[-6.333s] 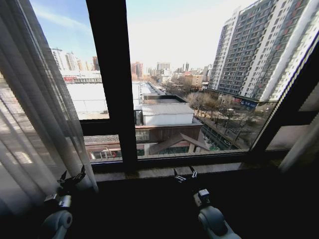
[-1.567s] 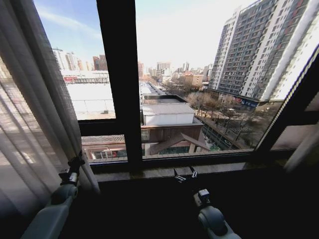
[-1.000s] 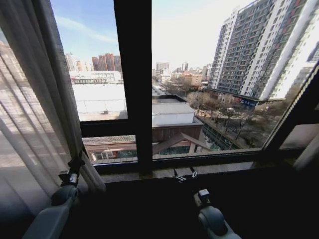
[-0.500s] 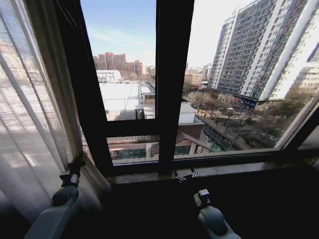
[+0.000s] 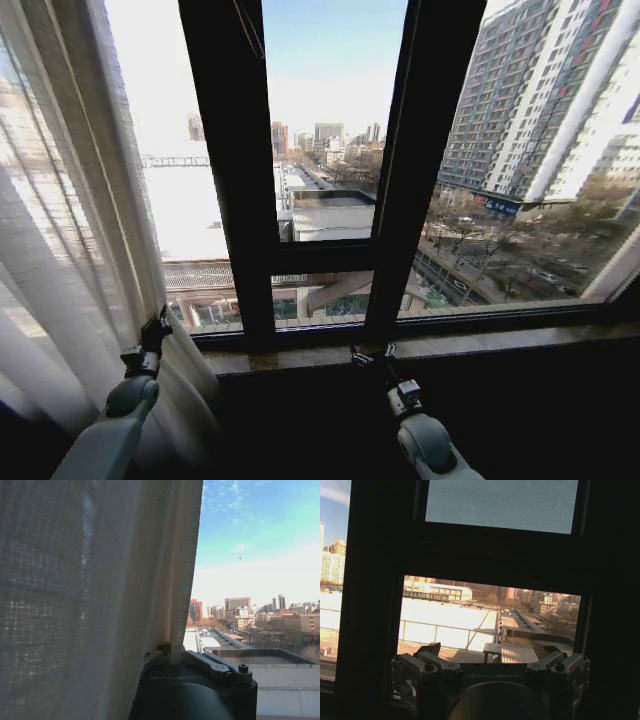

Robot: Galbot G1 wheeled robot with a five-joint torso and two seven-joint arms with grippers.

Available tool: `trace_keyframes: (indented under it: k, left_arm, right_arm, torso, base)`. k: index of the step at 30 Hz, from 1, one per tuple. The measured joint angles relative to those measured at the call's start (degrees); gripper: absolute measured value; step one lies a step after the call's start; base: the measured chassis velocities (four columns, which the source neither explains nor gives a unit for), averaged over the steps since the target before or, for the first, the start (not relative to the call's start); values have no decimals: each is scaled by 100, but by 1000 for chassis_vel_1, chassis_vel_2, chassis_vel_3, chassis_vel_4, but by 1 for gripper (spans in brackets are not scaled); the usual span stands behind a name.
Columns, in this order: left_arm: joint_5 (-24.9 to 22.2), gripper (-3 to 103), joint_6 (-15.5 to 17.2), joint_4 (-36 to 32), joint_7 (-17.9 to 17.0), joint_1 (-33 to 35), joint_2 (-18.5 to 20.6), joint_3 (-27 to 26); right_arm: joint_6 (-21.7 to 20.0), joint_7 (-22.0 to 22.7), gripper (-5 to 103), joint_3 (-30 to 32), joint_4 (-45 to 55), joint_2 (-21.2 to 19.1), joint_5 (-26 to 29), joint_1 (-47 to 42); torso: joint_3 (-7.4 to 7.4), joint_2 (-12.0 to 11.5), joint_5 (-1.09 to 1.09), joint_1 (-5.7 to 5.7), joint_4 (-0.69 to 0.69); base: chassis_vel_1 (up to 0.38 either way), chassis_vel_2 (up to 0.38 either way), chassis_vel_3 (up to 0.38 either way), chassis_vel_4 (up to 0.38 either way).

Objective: Open the curtains by pulling them apart, changing their state from closed to fully open.

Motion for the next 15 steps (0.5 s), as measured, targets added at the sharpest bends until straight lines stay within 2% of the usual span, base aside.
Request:
trace_keyframes:
  k: [15]
  left_arm:
    - [46, 0, 4, -64, -46, 32, -30, 2]
  right_arm:
    - [0, 0, 100, 0, 0, 0, 0, 0]
  torso:
    - [0, 0, 1, 0, 0]
  base:
    - [354, 346, -358, -344]
